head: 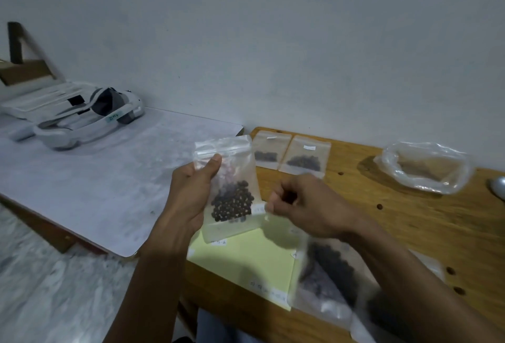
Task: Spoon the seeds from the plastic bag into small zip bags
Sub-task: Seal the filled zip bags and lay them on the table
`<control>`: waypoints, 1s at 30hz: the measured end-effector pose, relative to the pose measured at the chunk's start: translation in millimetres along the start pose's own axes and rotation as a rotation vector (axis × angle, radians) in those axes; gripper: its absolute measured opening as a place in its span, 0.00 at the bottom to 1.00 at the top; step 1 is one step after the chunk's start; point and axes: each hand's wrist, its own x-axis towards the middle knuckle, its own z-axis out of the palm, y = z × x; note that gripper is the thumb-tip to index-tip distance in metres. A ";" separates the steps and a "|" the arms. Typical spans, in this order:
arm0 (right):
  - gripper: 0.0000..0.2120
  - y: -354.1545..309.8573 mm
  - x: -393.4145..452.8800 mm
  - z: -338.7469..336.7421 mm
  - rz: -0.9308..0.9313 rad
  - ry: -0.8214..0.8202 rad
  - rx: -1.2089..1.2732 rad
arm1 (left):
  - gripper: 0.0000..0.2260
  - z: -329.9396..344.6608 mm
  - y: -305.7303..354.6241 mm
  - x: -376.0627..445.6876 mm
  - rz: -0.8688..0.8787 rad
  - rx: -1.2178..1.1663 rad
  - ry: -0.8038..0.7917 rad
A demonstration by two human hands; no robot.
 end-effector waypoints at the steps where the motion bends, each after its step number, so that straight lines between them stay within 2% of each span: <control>1: 0.06 -3.2 2.8 -4.9 -0.027 0.072 0.068 | 0.10 3.7 -1.4 -1.2 0.000 0.009 -0.018; 3: 0.05 -8.0 11.8 -9.9 -0.064 0.195 0.130 | 0.10 11.7 -5.0 -5.0 -0.024 0.008 -0.075; 6: 0.04 -9.8 25.2 -10.2 -0.071 0.292 0.083 | 0.11 22.4 -10.4 -11.5 -0.045 0.012 -0.158; 12: 0.04 -6.4 30.7 -6.9 -0.053 0.339 -0.057 | 0.13 32.8 -12.7 -16.9 -0.060 -0.019 -0.223; 15: 0.05 -6.4 31.0 -7.3 -0.059 0.352 -0.084 | 0.11 33.4 -13.4 -18.6 -0.056 -0.006 -0.239; 20: 0.05 -4.7 31.8 -2.6 -0.017 0.417 -0.075 | 0.09 35.9 -19.6 -17.4 0.045 0.098 -0.170; 26: 0.19 11.2 31.8 8.3 0.140 0.664 0.097 | 0.04 39.7 -18.2 -13.5 0.078 0.186 -0.122; 28: 0.19 17.2 30.1 12.7 0.143 0.702 0.124 | 0.04 44.5 -18.0 -9.2 0.062 0.166 -0.113; 30: 0.14 24.8 27.4 16.3 0.101 0.675 0.156 | 0.05 50.8 -17.7 -0.5 0.054 0.126 -0.055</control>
